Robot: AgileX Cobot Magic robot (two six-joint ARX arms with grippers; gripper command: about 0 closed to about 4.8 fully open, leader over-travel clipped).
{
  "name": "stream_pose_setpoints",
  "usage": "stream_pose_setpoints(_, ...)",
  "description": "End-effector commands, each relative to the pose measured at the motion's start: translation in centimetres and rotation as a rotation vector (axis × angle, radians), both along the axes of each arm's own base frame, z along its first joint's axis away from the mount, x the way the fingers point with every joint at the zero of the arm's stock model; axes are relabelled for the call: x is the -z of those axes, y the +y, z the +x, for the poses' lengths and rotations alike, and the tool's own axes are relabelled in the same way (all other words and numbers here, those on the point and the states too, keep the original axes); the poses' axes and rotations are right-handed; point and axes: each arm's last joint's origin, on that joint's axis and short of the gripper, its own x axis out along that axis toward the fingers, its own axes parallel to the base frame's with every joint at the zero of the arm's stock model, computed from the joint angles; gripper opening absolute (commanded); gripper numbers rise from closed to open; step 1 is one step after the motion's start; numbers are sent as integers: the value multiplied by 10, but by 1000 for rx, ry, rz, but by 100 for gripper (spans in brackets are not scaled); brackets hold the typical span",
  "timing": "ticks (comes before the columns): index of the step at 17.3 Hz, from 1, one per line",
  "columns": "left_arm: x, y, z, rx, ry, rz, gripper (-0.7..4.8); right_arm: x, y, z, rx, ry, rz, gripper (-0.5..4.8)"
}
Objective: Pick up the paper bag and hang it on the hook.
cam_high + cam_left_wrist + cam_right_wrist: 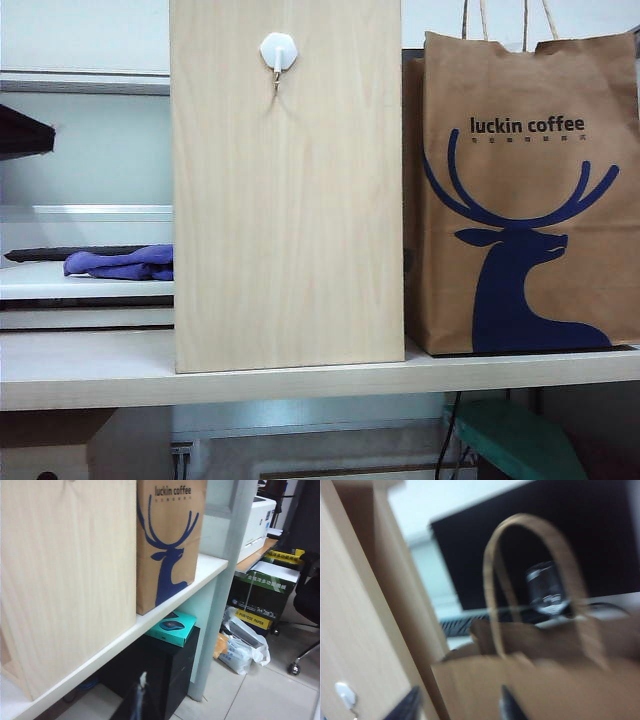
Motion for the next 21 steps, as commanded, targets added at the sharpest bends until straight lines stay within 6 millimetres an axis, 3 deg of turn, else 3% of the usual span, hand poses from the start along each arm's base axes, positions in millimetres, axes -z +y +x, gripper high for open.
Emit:
stream_pose_setpoints(1,-2,0,0,0,-12,-8,-6,-15,25,32,-43,-79,-134,234)
stream_pose_setpoints(4,-2,0,0,0,-12,-7,-6,-10,42,59,38,-55,-201,234)
stream_pose_setpoints(11,-2,0,0,0,-12,-7,-6,-7,41,65,190,-34,-190,234)
stream_pose_setpoints(13,-2,0,0,0,-12,-7,-6,1,44,76,209,-34,-187,233)
stream_pose_setpoints(16,-2,0,0,0,-12,-7,-6,7,46,86,214,-46,-181,154)
stream_pose_setpoints(19,-2,0,0,0,-12,-7,-6,14,50,99,207,-19,-192,145)
stream_pose_setpoints(20,-2,0,0,0,-12,-8,-6,14,51,102,202,-14,-194,42)
stream_pose_setpoints(21,-2,0,0,0,-12,-7,-6,12,51,102,193,-12,-195,-3)
